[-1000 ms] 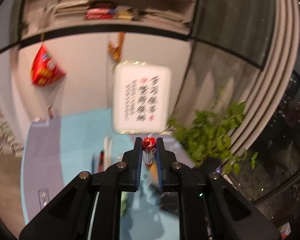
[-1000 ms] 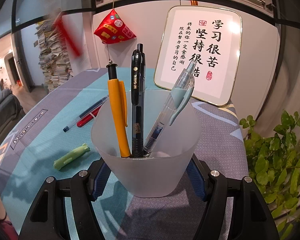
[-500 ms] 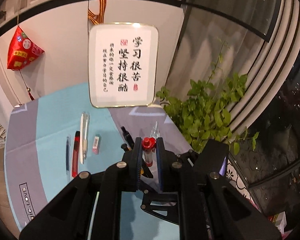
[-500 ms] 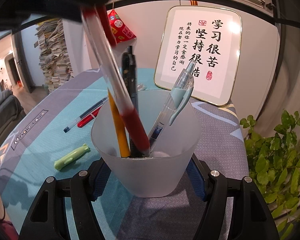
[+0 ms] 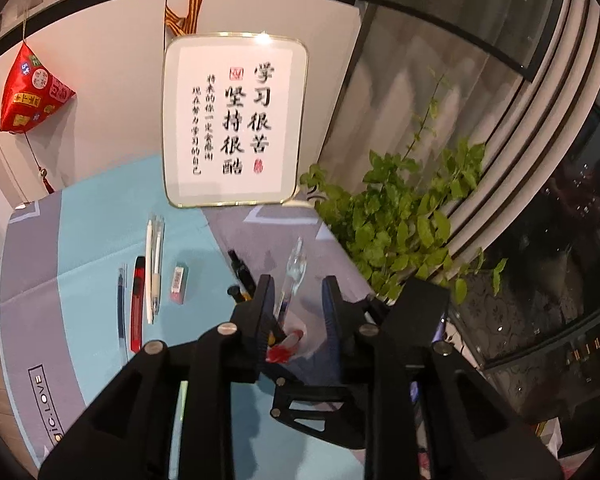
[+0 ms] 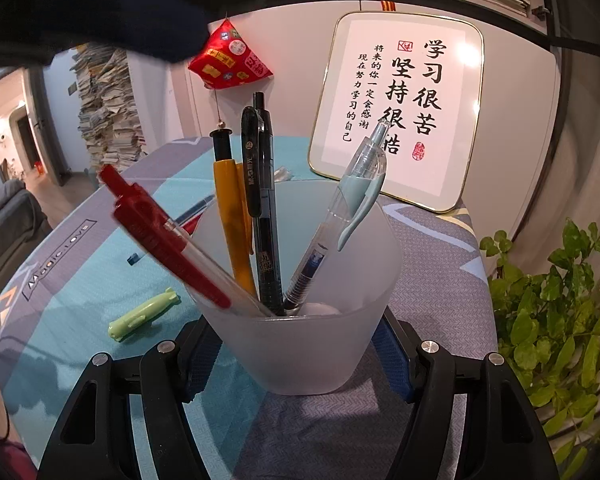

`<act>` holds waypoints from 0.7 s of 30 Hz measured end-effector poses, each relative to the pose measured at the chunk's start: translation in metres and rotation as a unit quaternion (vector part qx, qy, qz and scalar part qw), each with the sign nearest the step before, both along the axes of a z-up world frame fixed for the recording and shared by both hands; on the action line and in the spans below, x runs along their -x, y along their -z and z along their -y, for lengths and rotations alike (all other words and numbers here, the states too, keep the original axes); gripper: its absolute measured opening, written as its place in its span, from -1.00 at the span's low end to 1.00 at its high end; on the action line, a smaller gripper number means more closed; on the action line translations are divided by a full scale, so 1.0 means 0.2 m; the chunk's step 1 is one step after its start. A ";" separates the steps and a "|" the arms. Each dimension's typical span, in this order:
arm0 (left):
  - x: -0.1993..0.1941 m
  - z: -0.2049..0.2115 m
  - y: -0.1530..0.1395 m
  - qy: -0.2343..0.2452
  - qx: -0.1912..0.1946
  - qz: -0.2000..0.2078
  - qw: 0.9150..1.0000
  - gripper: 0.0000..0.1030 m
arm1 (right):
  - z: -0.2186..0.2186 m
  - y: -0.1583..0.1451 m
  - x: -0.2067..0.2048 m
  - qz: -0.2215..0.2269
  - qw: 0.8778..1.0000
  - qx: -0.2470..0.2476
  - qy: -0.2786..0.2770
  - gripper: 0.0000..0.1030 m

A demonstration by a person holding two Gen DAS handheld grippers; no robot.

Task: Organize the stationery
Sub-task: 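Lower the red pen into the held cup and open the left gripper, then grasp the blue gel pen from the desk with the left gripper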

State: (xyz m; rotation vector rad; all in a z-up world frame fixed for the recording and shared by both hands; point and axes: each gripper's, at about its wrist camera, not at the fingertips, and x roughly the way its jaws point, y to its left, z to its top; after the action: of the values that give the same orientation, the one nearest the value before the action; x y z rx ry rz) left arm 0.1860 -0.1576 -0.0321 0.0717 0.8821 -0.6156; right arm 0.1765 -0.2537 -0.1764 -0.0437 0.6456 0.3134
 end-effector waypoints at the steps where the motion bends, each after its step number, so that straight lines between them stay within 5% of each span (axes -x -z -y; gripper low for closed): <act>1: 0.00 0.00 -0.01 -0.002 0.001 0.002 1.000 -0.57 | 0.00 0.00 0.00 0.000 1.000 0.000 0.000 0.37; 7: -0.03 -0.13 -0.02 -0.036 0.005 0.011 0.999 -0.56 | 0.00 0.00 0.00 0.000 1.000 0.000 0.000 0.37; 10: -0.10 -0.28 0.04 -0.090 -0.009 0.012 0.996 -0.53 | 0.00 0.00 0.00 0.000 1.000 -0.001 0.000 0.37; 16: -0.25 -0.53 0.31 -0.184 -0.076 -0.004 0.980 -0.53 | 0.00 0.00 0.00 0.000 1.000 -0.001 0.000 0.37; 21: -0.31 -0.64 0.59 -0.205 -0.125 -0.045 0.970 -0.54 | 0.00 0.00 -0.01 0.000 1.000 -0.001 0.000 0.37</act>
State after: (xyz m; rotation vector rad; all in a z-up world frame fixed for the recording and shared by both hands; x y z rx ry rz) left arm 0.2475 -0.0288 -0.1502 0.0865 1.0247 -0.1199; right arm 0.1776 -0.2529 -0.1765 -0.0418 0.6460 0.3140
